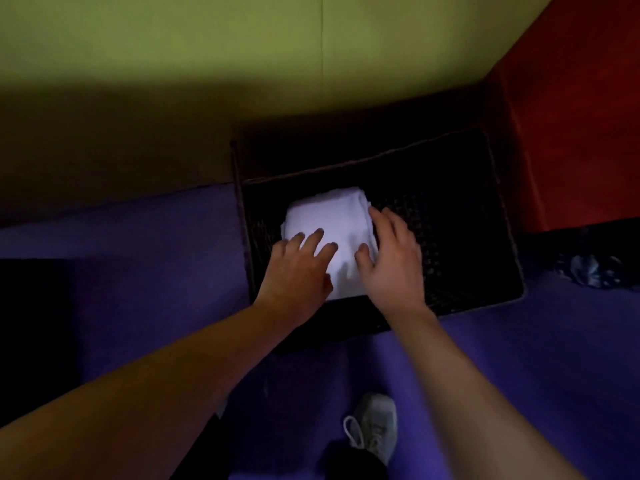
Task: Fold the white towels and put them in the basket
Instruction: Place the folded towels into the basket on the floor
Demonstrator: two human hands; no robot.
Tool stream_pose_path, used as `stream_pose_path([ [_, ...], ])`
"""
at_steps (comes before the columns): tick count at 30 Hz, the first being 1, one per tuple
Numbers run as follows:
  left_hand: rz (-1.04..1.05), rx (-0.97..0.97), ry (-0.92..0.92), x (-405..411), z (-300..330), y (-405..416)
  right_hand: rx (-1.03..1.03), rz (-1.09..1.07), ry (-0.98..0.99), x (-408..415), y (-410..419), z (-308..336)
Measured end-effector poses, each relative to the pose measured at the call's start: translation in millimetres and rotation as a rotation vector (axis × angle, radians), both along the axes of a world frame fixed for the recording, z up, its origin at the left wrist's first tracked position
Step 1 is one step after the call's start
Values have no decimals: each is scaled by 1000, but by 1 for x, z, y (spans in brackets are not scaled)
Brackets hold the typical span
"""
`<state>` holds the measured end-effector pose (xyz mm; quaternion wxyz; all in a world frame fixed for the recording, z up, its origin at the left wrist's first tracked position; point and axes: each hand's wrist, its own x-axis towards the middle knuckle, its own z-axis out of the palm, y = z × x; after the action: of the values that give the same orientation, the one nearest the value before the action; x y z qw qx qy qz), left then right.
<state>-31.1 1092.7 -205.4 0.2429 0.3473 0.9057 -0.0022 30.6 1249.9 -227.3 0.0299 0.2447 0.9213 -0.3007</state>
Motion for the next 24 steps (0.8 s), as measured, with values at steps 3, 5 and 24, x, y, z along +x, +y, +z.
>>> stream_pose_path([
  [3,99,182,111,10,49,-12,32,38,104,10,-6,50],
  [5,149,242,174,16,84,-21,43,69,157,14,-11,81],
  [24,820,334,393,42,307,-256,-75,541,349,-50,-237,294],
])
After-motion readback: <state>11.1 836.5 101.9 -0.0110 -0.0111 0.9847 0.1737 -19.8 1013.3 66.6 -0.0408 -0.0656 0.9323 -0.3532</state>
